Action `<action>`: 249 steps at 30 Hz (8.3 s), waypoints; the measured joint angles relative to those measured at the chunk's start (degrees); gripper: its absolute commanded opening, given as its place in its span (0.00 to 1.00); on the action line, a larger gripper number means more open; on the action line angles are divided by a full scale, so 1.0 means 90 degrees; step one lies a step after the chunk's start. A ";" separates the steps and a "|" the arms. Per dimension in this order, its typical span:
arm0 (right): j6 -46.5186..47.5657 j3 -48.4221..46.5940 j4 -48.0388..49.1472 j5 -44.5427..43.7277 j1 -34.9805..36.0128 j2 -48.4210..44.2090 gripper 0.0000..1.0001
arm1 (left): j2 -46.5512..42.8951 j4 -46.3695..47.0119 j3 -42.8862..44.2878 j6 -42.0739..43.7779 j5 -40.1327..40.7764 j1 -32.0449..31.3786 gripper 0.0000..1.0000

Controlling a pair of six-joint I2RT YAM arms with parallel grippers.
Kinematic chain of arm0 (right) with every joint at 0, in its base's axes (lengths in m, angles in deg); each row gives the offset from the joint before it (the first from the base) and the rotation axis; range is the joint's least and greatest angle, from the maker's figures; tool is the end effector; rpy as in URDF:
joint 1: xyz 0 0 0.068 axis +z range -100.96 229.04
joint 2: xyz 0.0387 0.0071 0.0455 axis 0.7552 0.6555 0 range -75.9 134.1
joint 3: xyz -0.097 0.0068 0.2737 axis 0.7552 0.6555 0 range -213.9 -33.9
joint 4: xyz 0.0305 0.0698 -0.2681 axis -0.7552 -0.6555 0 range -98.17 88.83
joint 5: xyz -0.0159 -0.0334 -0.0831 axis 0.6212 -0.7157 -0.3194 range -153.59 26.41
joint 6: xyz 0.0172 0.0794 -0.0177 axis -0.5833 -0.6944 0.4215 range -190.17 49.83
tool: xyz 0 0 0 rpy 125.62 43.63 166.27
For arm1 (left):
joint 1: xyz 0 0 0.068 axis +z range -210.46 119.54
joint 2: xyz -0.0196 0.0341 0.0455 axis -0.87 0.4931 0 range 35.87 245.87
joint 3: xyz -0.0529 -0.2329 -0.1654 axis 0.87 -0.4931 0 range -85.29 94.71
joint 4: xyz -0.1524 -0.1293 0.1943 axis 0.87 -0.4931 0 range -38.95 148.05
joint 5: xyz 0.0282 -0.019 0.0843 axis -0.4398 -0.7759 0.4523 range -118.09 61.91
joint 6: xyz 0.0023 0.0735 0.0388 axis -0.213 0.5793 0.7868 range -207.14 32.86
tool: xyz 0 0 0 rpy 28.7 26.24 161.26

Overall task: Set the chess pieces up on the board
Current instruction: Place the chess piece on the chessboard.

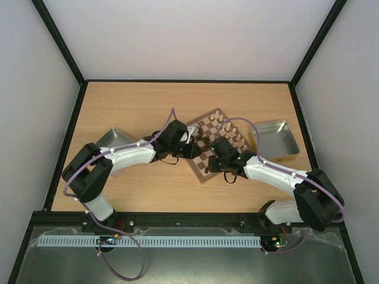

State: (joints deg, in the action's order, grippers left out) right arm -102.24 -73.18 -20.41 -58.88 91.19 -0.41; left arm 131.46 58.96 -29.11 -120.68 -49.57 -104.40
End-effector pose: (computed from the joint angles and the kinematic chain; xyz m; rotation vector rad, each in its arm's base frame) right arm 0.2039 0.1925 0.1590 -0.2662 2.6354 0.5838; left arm 0.2695 -0.2966 0.1854 0.4428 2.4070 -1.0964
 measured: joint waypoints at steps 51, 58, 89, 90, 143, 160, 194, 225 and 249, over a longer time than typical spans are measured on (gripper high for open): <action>0.1287 0.1511 0.4517 0.0160 0.0066 -0.2040 0.60 | -0.1802 0.1144 -0.0039 -0.2089 -0.1052 0.0335 0.03; 0.1523 0.1515 0.5030 0.0243 0.0066 -0.1919 0.45 | -0.1804 0.1217 -0.0146 -0.2261 -0.1180 0.0333 0.03; 0.0602 0.1350 0.3903 -0.1467 0.0066 -0.1987 0.02 | -0.1554 -0.1868 0.0425 0.0330 0.0262 0.0391 0.03; 0.0510 0.1302 0.3776 -0.1598 0.0066 -0.1999 0.02 | -0.1413 -0.2106 0.0534 0.0517 0.0444 0.0289 0.02; -0.0049 0.1355 0.2725 -0.3113 0.0066 -0.2943 0.06 | 0.2023 -0.5360 0.3704 0.2392 0.1715 -0.1200 0.34; 0.0724 0.1343 0.3106 -0.0772 0.0063 -0.2892 0.04 | -0.1625 -0.2011 0.0712 0.0789 0.0316 0.0835 0.70; 0.1758 0.0272 0.3808 0.2608 0.0066 -0.1273 0.05 | -0.2710 0.1059 -0.0833 -0.0634 -0.1515 0.0928 0.12; -0.4323 0.1426 0.8009 0.1841 0.0066 -0.2030 0.48 | -0.3016 0.3589 -0.0823 -0.4716 -0.1037 0.0964 0.09; -0.5151 0.0750 0.7798 0.1511 0.0063 -0.1562 0.24 | -0.2353 0.5491 -0.1122 -0.6067 -0.1158 0.1013 0.11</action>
State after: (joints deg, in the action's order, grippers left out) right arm -148.60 -66.43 49.77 -45.28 91.76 -14.47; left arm 110.28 108.38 -39.21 -175.27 -59.99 -95.29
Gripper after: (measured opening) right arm 0.114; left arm 0.150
